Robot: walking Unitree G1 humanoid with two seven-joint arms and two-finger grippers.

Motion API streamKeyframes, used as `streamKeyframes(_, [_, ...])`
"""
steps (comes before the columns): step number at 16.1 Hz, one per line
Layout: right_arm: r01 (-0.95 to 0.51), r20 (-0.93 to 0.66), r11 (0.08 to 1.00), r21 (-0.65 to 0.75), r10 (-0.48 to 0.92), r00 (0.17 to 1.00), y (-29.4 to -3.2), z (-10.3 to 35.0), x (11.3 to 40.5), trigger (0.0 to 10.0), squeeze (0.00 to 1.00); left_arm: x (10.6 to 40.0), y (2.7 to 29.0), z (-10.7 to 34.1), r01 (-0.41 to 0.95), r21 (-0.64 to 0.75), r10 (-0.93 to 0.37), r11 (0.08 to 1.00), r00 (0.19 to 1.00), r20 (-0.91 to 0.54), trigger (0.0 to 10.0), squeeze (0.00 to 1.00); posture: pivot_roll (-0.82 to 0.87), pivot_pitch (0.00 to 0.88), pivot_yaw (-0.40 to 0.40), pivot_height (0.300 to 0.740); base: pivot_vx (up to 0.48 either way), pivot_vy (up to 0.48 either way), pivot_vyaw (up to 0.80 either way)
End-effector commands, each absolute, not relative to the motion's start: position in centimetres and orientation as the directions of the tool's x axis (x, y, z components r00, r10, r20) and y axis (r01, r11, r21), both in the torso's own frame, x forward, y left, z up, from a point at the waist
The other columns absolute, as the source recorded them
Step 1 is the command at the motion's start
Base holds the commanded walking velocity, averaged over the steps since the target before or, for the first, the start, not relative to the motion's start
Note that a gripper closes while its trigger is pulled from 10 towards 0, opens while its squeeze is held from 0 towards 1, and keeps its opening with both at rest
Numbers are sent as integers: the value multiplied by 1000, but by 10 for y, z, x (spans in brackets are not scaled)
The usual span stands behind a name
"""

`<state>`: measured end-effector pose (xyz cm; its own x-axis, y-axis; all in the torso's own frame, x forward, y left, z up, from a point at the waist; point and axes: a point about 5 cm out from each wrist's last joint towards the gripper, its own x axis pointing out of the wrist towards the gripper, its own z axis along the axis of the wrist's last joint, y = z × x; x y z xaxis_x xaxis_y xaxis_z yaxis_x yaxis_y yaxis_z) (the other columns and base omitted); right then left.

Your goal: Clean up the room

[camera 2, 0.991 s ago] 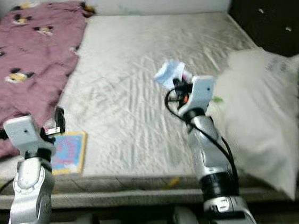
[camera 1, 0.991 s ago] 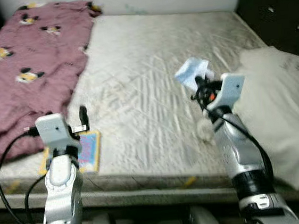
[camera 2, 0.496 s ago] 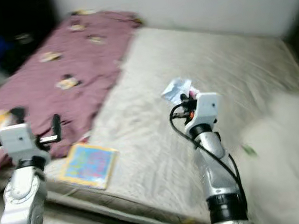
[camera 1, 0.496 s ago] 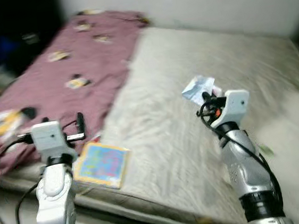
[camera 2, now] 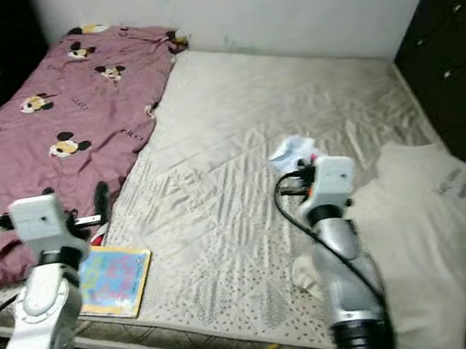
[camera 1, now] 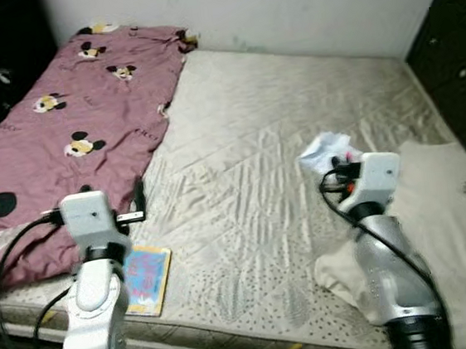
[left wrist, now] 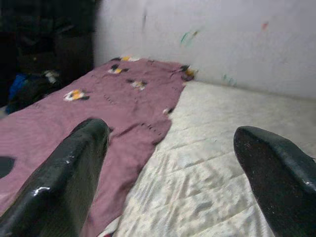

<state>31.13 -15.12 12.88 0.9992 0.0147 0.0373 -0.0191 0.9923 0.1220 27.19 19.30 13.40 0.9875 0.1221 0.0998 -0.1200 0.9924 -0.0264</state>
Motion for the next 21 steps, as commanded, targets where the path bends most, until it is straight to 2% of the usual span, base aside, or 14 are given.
streamKeyframes(1, [-16, 43, 993, 119, 11, 999, -152, 133, 310, 10000, 0, 271, 194, 135, -108, -31, 111, 994, 990, 92, 10000, 0, -3, 68, -45, 740, 0, 0, -800])
streamKeyframes(3, [-14, 37, 993, 119, 9, 999, -152, 132, 309, 10000, 0, 270, 191, 134, -97, -39, 101, 994, 991, 89, 10000, 0, -3, 72, -48, 740, 0, 0, -800])
streamKeyframes(6, [-17, 32, 993, 115, 13, 999, -151, 133, 309, 10000, 0, 268, 188, 135, -87, -47, 91, 995, 992, 86, 10000, 0, -5, 80, -55, 740, 0, 437, -710])
streamKeyframes(21, [-58, 3, 989, 135, 59, 998, -146, 135, 311, 10000, 0, 269, 184, 134, -76, -52, 79, 996, 995, 66, 10000, 0, -12, 87, -68, 740, 0, 480, -33])
